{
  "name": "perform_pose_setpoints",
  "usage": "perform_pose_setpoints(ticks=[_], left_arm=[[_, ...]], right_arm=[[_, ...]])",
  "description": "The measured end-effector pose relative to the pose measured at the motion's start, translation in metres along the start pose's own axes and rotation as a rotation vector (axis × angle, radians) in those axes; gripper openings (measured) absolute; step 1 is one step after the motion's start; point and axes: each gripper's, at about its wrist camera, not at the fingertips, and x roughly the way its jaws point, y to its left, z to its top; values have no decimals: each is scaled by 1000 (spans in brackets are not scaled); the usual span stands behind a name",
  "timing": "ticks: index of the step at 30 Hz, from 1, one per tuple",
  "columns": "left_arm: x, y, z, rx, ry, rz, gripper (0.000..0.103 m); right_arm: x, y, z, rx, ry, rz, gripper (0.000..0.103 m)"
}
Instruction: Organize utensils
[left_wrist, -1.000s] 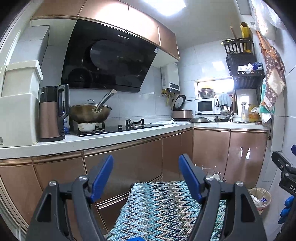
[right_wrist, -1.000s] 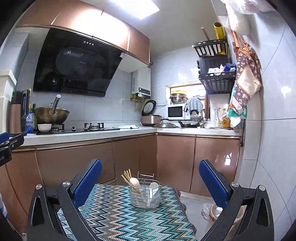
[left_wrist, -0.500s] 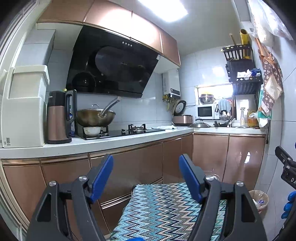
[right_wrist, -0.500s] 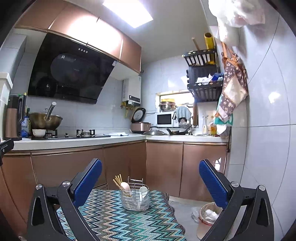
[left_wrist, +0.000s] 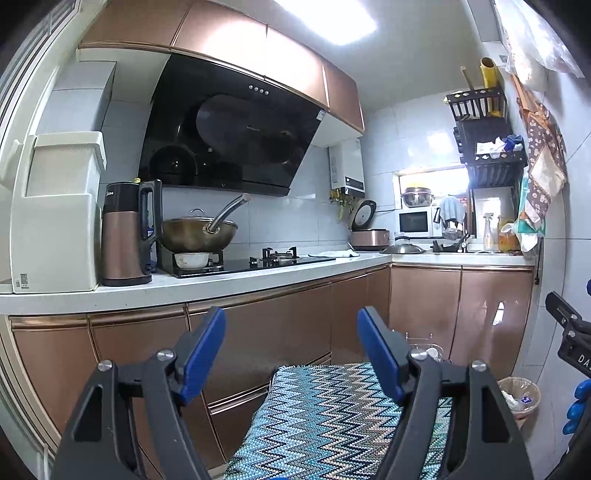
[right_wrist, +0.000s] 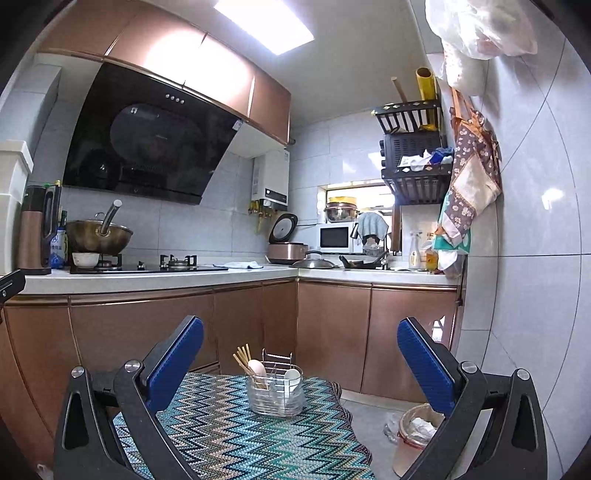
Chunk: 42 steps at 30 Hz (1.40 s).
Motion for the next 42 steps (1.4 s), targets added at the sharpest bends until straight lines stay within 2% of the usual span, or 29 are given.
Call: perform_pose_setpoints(ticks=[12, 42], left_arm=[[6, -4, -6, 6, 27, 15, 72], [3, -5, -10, 26, 25, 25, 72]], right_arm=[[0, -11, -2, 10, 7, -5, 103], [2, -10, -4, -6, 15, 13, 103]])
